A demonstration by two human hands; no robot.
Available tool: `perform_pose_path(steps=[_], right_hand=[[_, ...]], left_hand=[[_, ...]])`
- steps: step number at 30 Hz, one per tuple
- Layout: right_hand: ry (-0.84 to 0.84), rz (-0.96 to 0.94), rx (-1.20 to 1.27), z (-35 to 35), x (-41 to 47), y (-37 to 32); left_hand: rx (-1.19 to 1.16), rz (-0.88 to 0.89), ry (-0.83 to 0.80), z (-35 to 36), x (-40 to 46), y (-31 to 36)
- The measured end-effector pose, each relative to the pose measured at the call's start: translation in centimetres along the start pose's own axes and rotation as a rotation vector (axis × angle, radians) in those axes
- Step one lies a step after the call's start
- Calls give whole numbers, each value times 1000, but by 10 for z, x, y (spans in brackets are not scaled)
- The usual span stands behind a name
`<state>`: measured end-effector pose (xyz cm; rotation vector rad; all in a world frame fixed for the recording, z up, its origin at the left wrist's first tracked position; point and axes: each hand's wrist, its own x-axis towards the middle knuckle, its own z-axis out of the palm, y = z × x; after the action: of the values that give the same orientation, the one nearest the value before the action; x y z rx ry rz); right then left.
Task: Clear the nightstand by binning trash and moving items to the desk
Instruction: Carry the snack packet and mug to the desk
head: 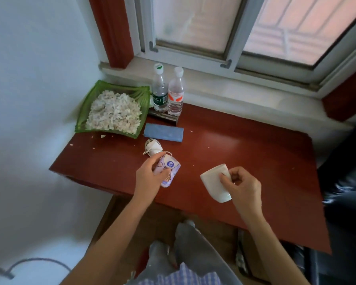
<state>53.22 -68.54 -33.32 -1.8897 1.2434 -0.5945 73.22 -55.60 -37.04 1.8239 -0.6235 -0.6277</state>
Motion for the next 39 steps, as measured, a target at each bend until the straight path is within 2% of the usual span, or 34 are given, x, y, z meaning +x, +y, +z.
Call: perform_pose_path(steps=[7,18,34,39], right_hand=[[44,54,-50,-21,49,23],[-85,58,-76,-14,109,37],[-71,150,-29,24,130,21],[-68,159,-28,33,132,16]], left_hand=[[4,-50,-37,59,63,-7],[124,-122,66,98,115,-34],[286,-101,19,71,128,-65],[449,-32,23,68,123,-72]])
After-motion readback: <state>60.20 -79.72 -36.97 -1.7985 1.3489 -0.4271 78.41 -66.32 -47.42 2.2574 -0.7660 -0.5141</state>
